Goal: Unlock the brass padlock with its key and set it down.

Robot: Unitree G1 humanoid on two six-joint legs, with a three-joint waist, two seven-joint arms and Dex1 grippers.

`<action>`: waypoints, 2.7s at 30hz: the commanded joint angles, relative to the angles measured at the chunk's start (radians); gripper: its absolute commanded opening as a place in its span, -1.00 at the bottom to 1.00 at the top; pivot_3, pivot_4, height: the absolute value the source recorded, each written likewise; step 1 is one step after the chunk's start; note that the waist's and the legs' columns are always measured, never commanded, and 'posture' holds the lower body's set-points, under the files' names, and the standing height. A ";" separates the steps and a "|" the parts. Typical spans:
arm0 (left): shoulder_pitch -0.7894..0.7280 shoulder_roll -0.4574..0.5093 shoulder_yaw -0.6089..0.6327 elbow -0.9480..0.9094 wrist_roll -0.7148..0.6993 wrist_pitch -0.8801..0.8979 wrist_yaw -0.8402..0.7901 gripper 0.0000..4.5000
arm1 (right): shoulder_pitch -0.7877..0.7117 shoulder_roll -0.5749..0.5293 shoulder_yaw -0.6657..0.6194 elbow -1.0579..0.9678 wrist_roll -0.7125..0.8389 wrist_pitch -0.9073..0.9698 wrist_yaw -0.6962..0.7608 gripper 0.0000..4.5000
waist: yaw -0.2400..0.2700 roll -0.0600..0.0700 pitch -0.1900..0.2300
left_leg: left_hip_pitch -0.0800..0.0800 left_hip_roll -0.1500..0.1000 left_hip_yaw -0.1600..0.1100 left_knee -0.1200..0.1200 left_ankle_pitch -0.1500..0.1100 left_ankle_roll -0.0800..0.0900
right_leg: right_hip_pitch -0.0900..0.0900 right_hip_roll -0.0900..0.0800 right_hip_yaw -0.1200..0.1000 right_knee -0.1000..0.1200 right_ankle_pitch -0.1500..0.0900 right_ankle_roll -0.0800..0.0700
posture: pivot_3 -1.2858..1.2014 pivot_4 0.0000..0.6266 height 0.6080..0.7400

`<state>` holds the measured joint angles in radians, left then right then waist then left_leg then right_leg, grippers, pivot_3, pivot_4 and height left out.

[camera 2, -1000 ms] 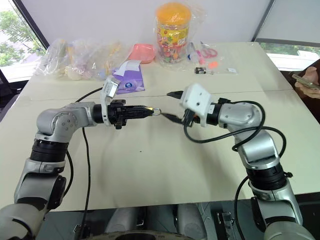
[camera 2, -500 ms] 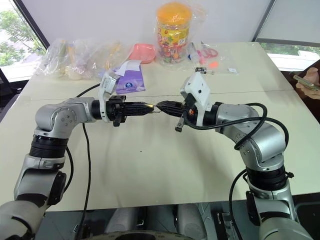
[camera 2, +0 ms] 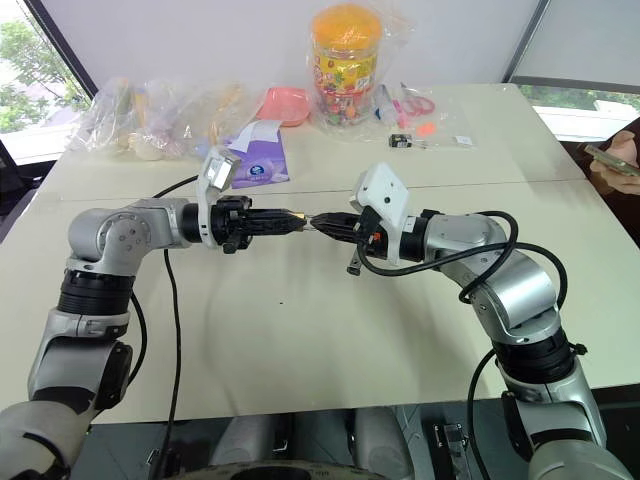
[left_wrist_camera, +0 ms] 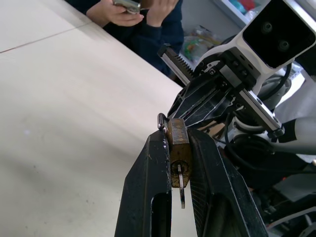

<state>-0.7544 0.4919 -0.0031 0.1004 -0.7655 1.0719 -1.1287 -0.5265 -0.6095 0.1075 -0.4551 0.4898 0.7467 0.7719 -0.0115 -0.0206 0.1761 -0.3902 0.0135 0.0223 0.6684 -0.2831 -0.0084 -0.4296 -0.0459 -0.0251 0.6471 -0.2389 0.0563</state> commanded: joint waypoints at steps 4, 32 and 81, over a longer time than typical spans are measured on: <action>-0.043 0.015 0.059 -0.071 -0.107 0.026 -0.063 -1.00 | 0.020 -0.022 0.021 0.059 -0.059 -0.022 -0.017 -1.00 | 0.000 0.000 0.000 | 0.000 0.000 0.000 0.000 0.000 0.000 | 0.000 0.000 0.000 0.000 0.000 0.000 | 0.03 -0.52 0.96; 0.020 0.049 -0.070 -0.085 0.061 -0.213 -0.096 -1.00 | 0.036 -0.026 -0.103 -0.067 0.108 0.136 -0.015 0.69 | 0.001 -0.001 0.001 | 0.000 0.000 0.000 -0.001 0.000 0.000 | 0.000 0.000 0.001 -0.001 0.000 0.000 | 0.03 -0.52 0.96; 0.030 0.040 -0.078 -0.093 0.075 -0.236 -0.096 -1.00 | -0.031 0.005 -0.046 -0.054 0.177 0.184 -0.053 -0.93 | 0.000 -0.001 0.001 | -0.001 0.000 0.000 -0.001 0.000 0.000 | 0.000 0.000 0.000 -0.001 0.000 0.000 | 0.03 -0.52 0.96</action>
<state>-0.7193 0.5323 -0.0967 0.0396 -0.6768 0.8434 -1.2201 -0.5403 -0.6029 0.0670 -0.4862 0.6603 0.9452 0.7173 -0.0111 -0.0220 0.1772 -0.3908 0.0137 0.0221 0.6677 -0.2831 -0.0083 -0.4299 -0.0458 -0.0247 0.6458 -0.2390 0.0562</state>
